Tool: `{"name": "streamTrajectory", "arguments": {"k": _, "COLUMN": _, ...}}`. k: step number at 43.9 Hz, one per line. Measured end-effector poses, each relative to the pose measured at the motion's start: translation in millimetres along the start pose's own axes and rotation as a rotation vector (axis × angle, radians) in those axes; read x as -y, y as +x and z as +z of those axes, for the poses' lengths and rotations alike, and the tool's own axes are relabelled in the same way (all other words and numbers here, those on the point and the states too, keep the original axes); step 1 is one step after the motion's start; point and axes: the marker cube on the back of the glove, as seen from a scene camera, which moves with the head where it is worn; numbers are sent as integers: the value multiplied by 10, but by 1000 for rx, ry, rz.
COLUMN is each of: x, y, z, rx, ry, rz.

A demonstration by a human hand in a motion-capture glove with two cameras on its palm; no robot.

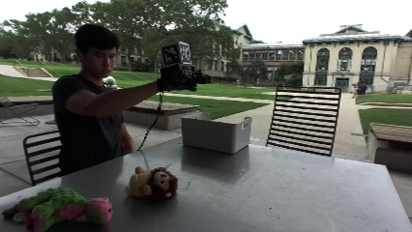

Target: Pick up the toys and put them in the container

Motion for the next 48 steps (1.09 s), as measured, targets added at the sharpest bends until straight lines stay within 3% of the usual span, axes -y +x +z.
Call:
{"name": "streamTrajectory", "arguments": {"k": 2, "x": 14, "y": 270, "z": 88, "rx": -55, "ry": -11, "rz": 158}}
{"name": "streamTrajectory", "arguments": {"k": 6, "x": -80, "y": 792, "z": 287, "rx": -81, "ry": -34, "rz": 231}}
{"name": "streamTrajectory", "arguments": {"k": 13, "x": -235, "y": 1544, "z": 683, "rx": -99, "ry": -56, "rz": 269}}
{"name": "streamTrajectory", "arguments": {"k": 30, "x": -514, "y": 2399, "z": 1750, "rx": -39, "ry": -183, "rz": 345}}
{"name": "streamTrajectory", "arguments": {"k": 48, "x": -811, "y": 2679, "z": 2698, "rx": 39, "ry": -340, "rz": 430}}
